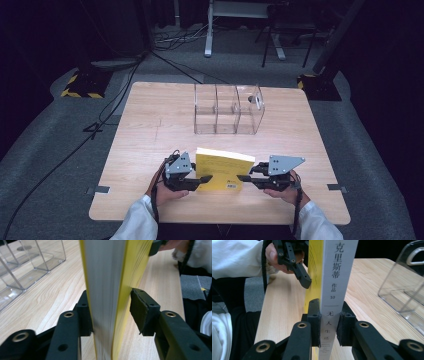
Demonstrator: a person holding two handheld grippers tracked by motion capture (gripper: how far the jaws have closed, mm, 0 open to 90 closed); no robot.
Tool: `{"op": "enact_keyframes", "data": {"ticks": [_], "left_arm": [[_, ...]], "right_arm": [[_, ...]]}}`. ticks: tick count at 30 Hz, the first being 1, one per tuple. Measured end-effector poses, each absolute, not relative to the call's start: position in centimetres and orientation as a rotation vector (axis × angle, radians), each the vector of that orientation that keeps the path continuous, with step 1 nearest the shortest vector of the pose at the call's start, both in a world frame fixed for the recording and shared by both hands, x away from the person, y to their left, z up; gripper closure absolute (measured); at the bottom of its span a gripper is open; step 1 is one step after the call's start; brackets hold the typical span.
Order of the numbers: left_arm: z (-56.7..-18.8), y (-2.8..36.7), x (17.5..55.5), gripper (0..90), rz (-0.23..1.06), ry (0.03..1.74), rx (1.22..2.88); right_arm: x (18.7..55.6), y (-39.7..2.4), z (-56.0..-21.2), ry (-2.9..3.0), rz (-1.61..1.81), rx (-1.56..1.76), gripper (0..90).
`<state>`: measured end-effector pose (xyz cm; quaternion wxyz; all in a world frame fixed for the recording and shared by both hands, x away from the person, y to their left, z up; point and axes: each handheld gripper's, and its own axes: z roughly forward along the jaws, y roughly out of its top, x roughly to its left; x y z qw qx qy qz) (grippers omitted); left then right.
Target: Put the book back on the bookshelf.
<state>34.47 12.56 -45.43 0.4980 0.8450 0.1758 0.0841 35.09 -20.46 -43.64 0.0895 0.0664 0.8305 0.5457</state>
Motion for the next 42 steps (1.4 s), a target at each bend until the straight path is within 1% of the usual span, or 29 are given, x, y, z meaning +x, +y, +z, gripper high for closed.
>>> {"op": "enact_keyframes", "data": {"ticks": [2,3,8,11,14,16,18,22,23,25,30,32,35,42], "left_arm": [[-45.5,12.6,34.5,55.3,0.199,0.428,2.049],[-45.7,12.5,34.6,56.8,0.190,0.426,2.051],[-45.8,12.0,34.6,58.6,0.184,0.409,2.063],[-46.0,12.3,34.6,61.7,0.165,0.401,2.054],[-46.0,12.3,34.4,63.1,0.165,0.394,2.056],[-46.0,12.4,34.3,63.7,0.168,0.388,2.056],[-46.1,12.4,34.3,64.0,0.171,0.387,2.054],[-46.1,12.3,34.3,63.7,0.178,0.406,2.043],[-46.2,12.2,34.4,63.0,0.186,0.410,2.042],[-46.2,12.1,34.4,62.1,0.195,0.418,2.042],[-46.1,12.0,34.6,62.1,0.203,0.431,2.038],[-46.2,12.0,34.7,62.0,0.192,0.432,2.032],[-46.2,12.0,34.7,61.7,0.196,0.432,2.030],[-46.2,11.9,34.6,59.9,0.225,0.436,2.036]], "right_arm": [[35.0,-21.0,-43.7,2.467,1.625,0.217,76.2],[35.0,-21.3,-43.7,2.466,1.629,0.228,76.2],[34.7,-21.6,-43.7,2.467,1.624,0.214,75.9],[34.7,-21.6,-43.8,2.455,1.628,0.236,73.4],[35.1,-21.4,-44.0,2.497,1.668,0.234,68.4],[35.2,-21.0,-44.2,2.519,1.651,0.223,68.3],[35.2,-20.4,-44.4,2.530,1.633,0.205,66.3],[35.4,-19.9,-44.8,2.528,1.636,0.222,68.8],[35.4,-19.8,-44.8,2.518,1.631,0.231,72.8],[35.3,-19.8,-44.9,2.499,1.632,0.234,74.4],[35.2,-19.9,-45.1,2.479,1.642,0.255,75.0],[35.4,-19.9,-45.2,2.492,1.674,0.268,71.7],[35.5,-19.6,-45.5,2.475,1.684,0.280,74.8],[35.3,-19.7,-45.7,2.442,1.695,0.282,75.8]]}}
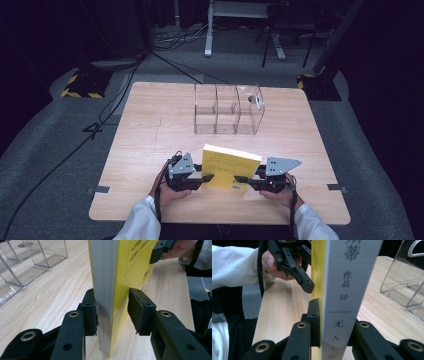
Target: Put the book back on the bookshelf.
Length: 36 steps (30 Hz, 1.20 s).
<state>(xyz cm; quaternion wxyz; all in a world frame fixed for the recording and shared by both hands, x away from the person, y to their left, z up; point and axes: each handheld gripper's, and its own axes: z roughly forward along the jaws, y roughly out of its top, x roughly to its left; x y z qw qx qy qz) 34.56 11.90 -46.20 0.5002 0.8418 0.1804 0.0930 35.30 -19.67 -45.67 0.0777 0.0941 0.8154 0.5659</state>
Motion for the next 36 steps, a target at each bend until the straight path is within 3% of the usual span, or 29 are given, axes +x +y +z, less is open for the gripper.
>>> {"op": "enact_keyframes", "data": {"ticks": [4,12,25,36], "left_arm": [[-46.2,12.0,34.4,59.7,0.262,0.456,2.046],[-46.4,13.2,34.4,49.7,0.304,0.535,2.055],[-47.7,16.6,33.3,19.3,0.423,0.806,2.169],[-49.5,19.8,32.7,17.4,0.477,1.003,2.223]], "right_arm": [[35.3,-20.1,-45.4,2.425,1.706,0.307,75.9],[35.6,-22.2,-44.9,2.331,1.654,0.441,76.2],[36.0,-25.4,-44.0,2.192,1.575,0.608,76.4],[36.5,-27.9,-42.3,2.034,1.493,0.723,76.3]]}}
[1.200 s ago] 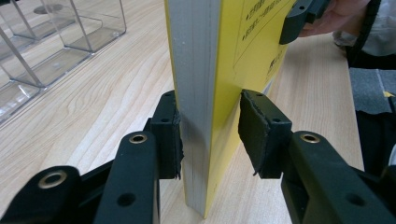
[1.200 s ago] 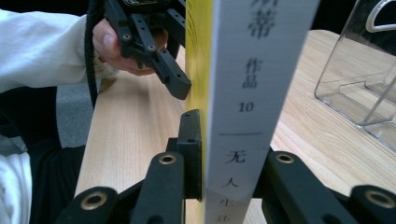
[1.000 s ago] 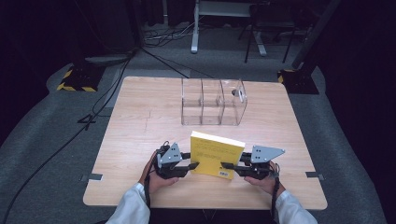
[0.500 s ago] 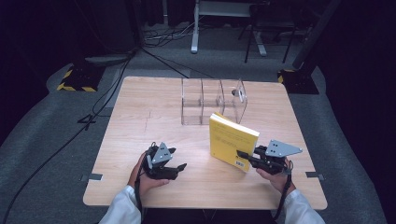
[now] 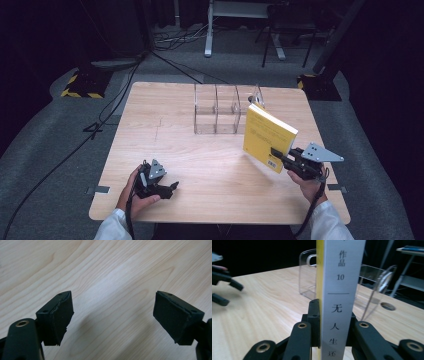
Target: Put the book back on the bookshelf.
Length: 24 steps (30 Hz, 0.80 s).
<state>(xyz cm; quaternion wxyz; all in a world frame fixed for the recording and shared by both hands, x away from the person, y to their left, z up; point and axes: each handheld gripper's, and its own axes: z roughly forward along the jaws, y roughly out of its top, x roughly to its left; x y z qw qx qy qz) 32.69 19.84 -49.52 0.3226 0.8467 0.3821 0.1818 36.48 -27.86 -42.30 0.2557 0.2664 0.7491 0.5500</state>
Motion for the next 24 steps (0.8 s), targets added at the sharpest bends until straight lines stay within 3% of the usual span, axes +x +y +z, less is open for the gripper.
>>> {"op": "enact_keyframes", "data": {"ticks": [24], "left_arm": [[-50.5,20.3,32.8,15.7,0.412,1.064,2.167]], "right_arm": [[41.1,-25.3,-38.7,1.887,1.384,0.822,76.4]]}}
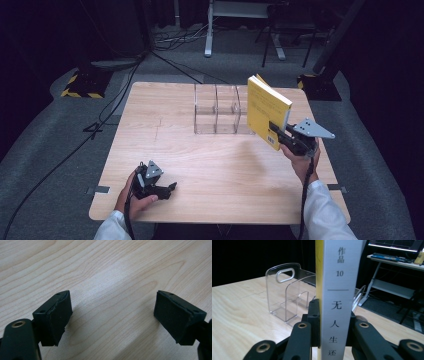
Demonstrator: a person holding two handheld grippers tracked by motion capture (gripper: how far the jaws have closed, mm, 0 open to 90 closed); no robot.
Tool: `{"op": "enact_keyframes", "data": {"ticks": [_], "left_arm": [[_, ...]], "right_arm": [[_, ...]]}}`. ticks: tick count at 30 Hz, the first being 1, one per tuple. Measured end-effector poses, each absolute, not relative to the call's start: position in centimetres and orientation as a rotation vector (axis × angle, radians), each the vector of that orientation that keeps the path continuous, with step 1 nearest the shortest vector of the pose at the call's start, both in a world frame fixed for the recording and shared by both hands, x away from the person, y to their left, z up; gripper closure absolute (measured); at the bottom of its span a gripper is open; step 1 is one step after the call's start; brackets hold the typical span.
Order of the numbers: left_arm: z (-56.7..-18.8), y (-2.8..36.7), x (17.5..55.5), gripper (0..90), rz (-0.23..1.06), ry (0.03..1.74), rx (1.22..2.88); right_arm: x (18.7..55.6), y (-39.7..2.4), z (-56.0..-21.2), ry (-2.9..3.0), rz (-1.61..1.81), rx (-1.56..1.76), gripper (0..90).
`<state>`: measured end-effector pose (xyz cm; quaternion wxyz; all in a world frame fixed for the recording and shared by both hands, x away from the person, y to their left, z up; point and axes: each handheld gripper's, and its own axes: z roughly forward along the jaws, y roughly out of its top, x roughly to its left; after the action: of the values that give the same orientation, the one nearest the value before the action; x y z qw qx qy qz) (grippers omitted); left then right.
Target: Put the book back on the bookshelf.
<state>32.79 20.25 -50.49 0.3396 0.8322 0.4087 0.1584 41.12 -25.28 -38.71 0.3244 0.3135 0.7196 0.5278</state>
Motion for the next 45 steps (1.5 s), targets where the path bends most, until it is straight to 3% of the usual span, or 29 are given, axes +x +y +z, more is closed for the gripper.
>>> {"op": "enact_keyframes", "data": {"ticks": [10,45], "left_arm": [[-50.5,20.2,32.7,15.6,0.409,1.073,2.160],[-50.5,20.2,32.7,15.6,0.407,1.073,2.162]], "right_arm": [[44.3,-23.2,-37.8,1.850,1.343,0.875,76.4],[51.8,-18.6,-40.9,1.795,1.217,1.034,76.4]]}}
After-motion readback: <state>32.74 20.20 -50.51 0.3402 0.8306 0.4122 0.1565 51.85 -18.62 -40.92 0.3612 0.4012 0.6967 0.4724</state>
